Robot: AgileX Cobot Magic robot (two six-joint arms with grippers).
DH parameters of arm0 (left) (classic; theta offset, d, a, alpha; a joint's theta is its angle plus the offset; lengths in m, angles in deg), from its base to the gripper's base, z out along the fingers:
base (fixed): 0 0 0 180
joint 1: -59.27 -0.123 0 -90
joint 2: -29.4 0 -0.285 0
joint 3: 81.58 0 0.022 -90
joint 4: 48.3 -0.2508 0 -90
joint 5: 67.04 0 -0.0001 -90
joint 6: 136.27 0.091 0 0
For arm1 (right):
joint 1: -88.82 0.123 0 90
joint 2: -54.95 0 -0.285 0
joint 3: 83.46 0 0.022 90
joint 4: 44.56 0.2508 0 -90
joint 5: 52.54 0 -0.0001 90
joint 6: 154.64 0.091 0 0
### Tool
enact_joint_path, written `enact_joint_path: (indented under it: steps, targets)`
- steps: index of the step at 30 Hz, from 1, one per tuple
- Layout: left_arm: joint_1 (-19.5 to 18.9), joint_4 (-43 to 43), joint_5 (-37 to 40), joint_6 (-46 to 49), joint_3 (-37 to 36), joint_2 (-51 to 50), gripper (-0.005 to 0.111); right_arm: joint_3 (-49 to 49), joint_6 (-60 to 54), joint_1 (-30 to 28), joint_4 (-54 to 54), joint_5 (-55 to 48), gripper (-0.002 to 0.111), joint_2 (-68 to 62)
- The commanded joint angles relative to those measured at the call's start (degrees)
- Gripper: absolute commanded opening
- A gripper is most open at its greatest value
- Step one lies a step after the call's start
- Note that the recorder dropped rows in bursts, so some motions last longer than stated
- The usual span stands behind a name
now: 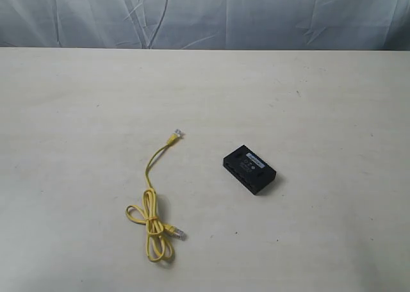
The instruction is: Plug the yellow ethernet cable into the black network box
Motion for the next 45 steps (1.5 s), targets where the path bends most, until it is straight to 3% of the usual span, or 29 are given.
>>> enact_joint_path:
  steps: [1,7,12,27,30,35,40,43,45]
  targets:
    - [-0.1,-1.9,-1.1,0.0,-0.3,0.2,0.000,-0.1,0.0,0.2,-0.3,0.5,0.000,0.3]
    - [-0.1,0.0,-2.2,0.0,-0.3,0.2,0.000,-0.1,0.0,0.2,-0.3,0.5,0.000,0.3]
    - [-0.1,6.9,-10.3,0.0,-0.3,0.2,0.000,-0.1,0.0,0.2,-0.3,0.5,0.000,0.3]
    - [-0.1,6.7,-30.3,-0.4,-0.3,0.2,0.000,-0.1,0.0,0.2,-0.3,0.5,0.000,0.3]
    - [-0.1,12.8,-34.0,-0.4,-0.3,-0.2,0.000,-0.1,0.0,0.2,-0.3,0.5,0.000,0.3]
    - [-0.1,11.5,-17.4,1.2,14.6,-10.7,0.000,-0.1,0.0,0.2,-0.3,0.5,0.000,0.3]
    - [-0.1,8.1,8.4,3.6,35.3,-32.0,0.000,-0.1,0.0,0.2,-0.3,0.5,0.000,0.3]
    - [-0.1,9.7,20.9,12.4,43.0,-46.7,0.000,-0.1,0.0,0.2,-0.3,0.5,0.000,0.3]
    - [-0.1,11.2,25.0,15.3,45.8,-55.3,0.000,-0.1,0.0,0.2,-0.3,0.5,0.000,0.3]
